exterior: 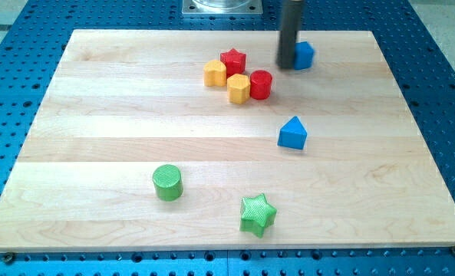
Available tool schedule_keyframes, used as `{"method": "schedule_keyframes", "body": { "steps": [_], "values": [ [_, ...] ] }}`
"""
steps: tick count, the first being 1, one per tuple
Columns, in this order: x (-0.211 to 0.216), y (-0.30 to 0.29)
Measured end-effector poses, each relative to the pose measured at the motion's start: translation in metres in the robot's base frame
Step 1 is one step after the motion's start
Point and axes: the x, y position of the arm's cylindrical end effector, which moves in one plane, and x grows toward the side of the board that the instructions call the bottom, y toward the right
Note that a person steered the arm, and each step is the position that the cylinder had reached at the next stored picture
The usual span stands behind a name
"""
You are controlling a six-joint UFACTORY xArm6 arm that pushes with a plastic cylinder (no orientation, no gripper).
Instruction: Place the triangle below the cube
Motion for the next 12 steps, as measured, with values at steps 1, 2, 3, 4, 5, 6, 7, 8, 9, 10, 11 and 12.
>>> {"method": "schedule_keyframes", "body": {
  "steps": [1,2,3,4,5,6,7,8,9,10,11,12],
  "values": [
    [0.019,0.001],
    [-0.003,0.034],
    [-0.017,0.032],
    [-0.011,-0.019],
    [-0.011,0.057],
    [0.008,0.064],
    [0.107,0.053],
    [0.216,0.008],
    [0.234,-0.037],
    [0.211,-0.040],
    [0.177,-0.038],
    [0.152,-0.043]
  ]
}}
